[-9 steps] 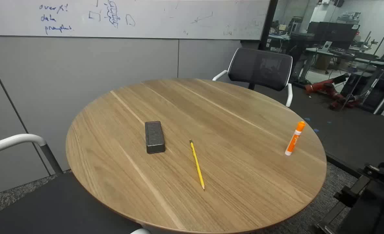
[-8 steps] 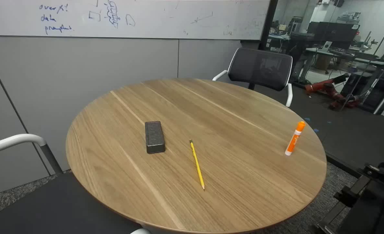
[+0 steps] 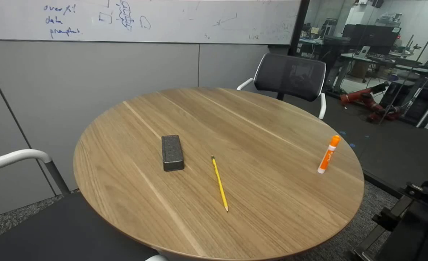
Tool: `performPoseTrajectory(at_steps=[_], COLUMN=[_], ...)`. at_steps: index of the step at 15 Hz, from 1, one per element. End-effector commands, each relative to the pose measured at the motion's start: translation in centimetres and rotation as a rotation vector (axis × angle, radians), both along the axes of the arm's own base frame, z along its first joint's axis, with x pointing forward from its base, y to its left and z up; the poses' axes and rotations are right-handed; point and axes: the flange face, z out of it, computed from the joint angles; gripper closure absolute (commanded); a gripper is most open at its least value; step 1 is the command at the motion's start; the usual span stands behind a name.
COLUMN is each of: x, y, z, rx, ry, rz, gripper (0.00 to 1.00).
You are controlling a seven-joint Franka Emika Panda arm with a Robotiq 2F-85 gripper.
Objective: Move the orange marker to the left
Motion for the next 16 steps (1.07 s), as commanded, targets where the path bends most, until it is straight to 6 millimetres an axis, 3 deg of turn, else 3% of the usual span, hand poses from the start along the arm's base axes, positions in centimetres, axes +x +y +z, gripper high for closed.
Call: performPoseTrajectory(at_steps=[1,4,11,16], x=[0.9,3.4,11.6,16.2], y=[0.4,1.1,4.5,3.4], z=[-1.0,-3.8,-13.8,-19.1], rx=[0.005,0.014,-0.005,-0.045], ry=[0.009,0.023,0.046,0.102], rz=[-0.004,-0.003,0.014,-0.018], gripper=[0.00,0.00,0.00,0.00])
